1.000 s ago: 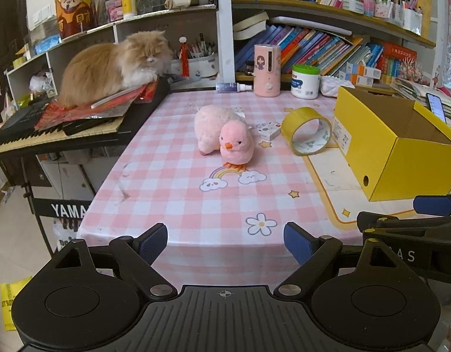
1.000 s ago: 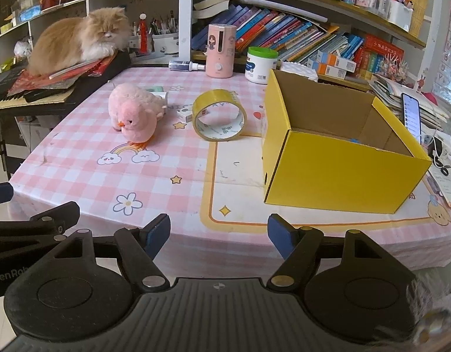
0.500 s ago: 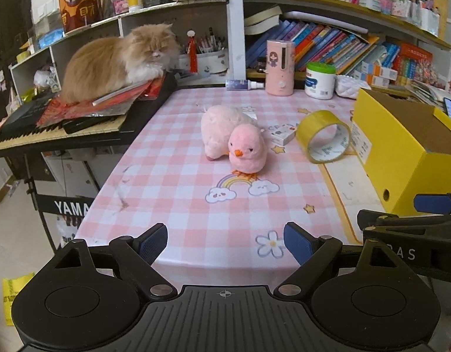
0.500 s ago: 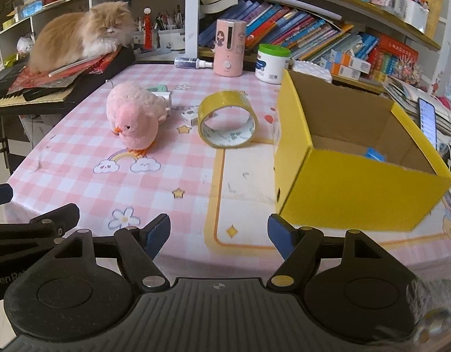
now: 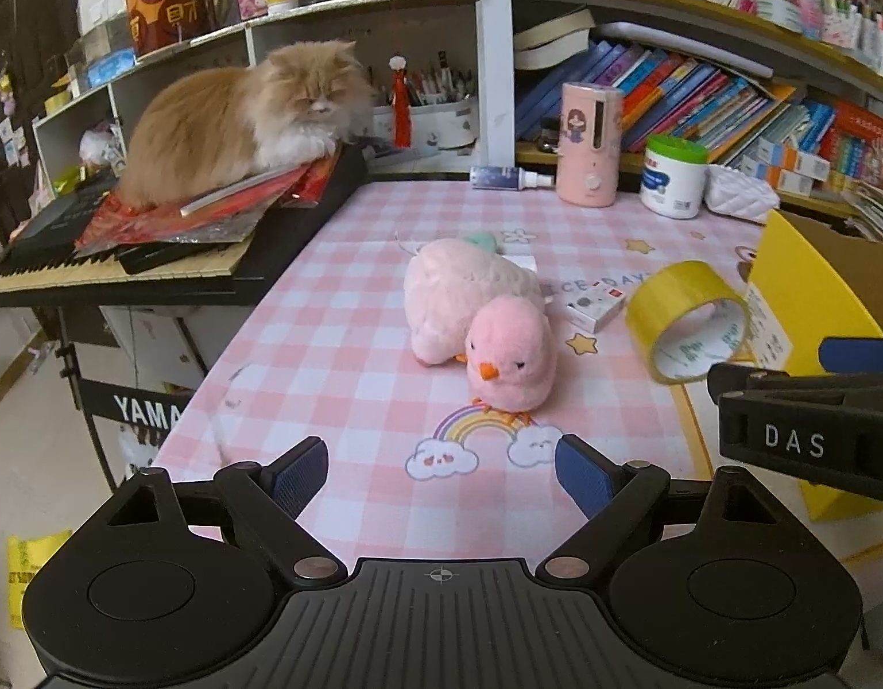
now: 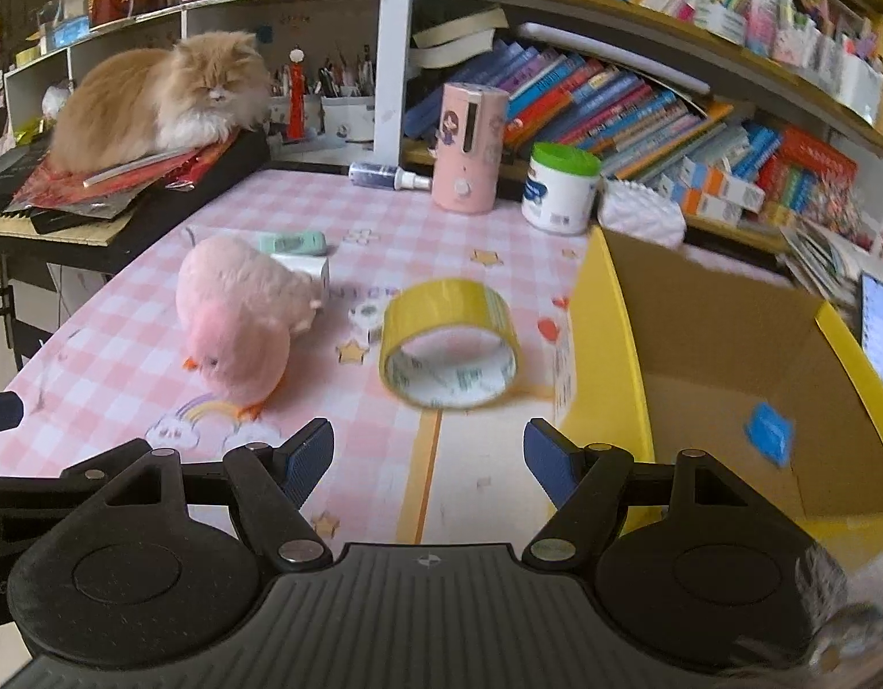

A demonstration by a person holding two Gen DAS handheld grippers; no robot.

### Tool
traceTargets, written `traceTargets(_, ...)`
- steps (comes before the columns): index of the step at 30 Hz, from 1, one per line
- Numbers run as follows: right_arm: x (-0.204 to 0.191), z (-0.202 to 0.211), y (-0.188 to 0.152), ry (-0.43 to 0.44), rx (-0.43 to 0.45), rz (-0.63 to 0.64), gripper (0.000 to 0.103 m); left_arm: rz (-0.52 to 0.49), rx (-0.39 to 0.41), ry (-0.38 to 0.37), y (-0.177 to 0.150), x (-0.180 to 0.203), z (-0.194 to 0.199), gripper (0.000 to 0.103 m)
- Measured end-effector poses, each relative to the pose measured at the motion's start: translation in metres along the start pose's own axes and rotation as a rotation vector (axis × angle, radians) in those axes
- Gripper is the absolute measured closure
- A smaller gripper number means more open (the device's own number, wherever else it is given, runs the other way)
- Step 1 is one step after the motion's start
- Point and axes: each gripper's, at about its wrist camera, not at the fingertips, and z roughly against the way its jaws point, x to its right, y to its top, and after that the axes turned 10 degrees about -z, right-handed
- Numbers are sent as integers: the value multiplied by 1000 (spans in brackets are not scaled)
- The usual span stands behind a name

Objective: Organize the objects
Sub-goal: 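Grasp the yellow tape roll with the right tool while the left tool grasps the pink plush chick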

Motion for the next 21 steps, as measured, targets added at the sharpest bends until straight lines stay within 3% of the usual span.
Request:
traceTargets(4, -1, -17, 12, 10, 0, 24, 29, -3, -13, 11, 8, 3, -11, 14)
traceTargets(9, -2, -40, 26, -3, -1, 46, 9, 8, -32, 25, 15, 3, -23, 14)
traceTargets(12, -3, -55, 33, -17, -12, 56, 2, 9, -50, 28, 19, 4, -32, 14)
traceTargets(21, -13, -106, 44, -64, -81, 159, 0, -22, -78, 3, 30, 13, -60, 14)
